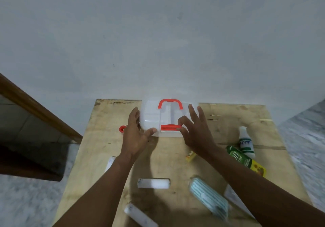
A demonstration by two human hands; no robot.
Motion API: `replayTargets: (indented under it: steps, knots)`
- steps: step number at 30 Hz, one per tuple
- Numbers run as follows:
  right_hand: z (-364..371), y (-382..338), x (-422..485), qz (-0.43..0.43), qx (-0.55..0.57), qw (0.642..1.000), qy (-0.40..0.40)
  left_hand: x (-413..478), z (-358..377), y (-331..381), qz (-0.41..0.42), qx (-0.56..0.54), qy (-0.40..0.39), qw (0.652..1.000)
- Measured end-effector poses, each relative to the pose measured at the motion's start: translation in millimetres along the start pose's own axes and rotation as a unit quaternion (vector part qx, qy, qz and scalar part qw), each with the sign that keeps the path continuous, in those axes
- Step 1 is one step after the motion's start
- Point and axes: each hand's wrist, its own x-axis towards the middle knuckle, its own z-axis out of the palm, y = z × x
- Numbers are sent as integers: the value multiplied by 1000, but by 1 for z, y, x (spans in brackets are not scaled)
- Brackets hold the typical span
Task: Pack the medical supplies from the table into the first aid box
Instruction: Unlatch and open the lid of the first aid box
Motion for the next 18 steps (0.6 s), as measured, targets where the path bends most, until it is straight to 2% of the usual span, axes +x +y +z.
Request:
replayTargets:
  steps: [4, 7, 9, 14, 18]
  knots:
    - [6, 2, -13, -4, -47, 996, -82, -15, 2, -6, -9, -12, 12, 1000]
    - [11, 4, -18, 33, -64, 988, -134, -21, 1, -13, -3, -23, 6, 1000]
    - [10, 2, -19, 56, -52, 988, -134, -23, 0, -16, 1, -34, 4, 999]
    - [6, -2, -17, 50, -66, 988, -131, -24, -2, -21, 11, -26, -9, 1000]
    - [-1, -3, -9, 34, -65, 990, -118, -25, 5, -18, 22, 5, 12, 1000]
